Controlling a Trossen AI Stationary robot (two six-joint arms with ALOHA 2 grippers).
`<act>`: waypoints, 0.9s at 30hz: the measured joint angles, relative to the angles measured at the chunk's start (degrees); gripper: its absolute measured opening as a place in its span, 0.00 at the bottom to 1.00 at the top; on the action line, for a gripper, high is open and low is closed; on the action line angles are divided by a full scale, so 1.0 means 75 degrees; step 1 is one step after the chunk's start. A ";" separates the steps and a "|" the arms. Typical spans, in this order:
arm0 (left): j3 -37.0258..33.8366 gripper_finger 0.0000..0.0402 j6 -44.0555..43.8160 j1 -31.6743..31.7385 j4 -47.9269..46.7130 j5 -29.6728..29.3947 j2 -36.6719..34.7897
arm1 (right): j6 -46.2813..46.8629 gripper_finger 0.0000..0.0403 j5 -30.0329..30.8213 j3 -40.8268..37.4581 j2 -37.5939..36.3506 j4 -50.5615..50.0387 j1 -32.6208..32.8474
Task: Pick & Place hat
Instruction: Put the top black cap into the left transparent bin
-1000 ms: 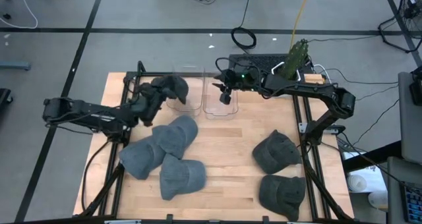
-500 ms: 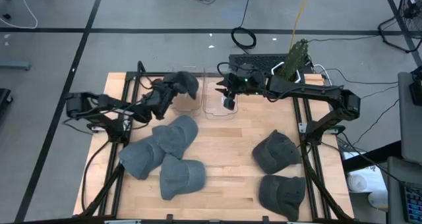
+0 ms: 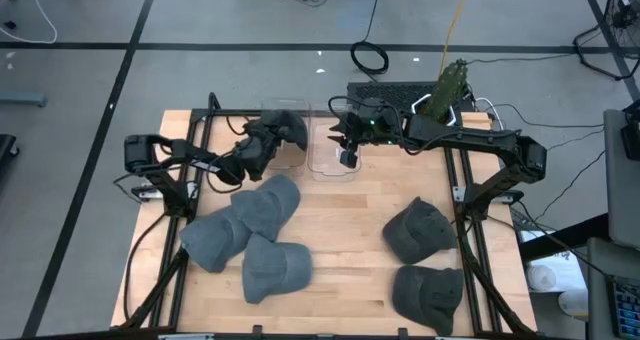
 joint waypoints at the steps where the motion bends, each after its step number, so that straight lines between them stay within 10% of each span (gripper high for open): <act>1: -0.0003 0.01 -0.0165 0.0000 -0.0010 0.0000 0.0079 | -0.0003 0.23 -0.0001 0.0000 0.0000 0.0003 -0.0003; 27: -0.0015 0.01 0.0923 -0.0184 0.0146 -0.0773 0.0346 | -0.0055 0.23 -0.0013 0.0000 0.0000 -0.0489 -0.0003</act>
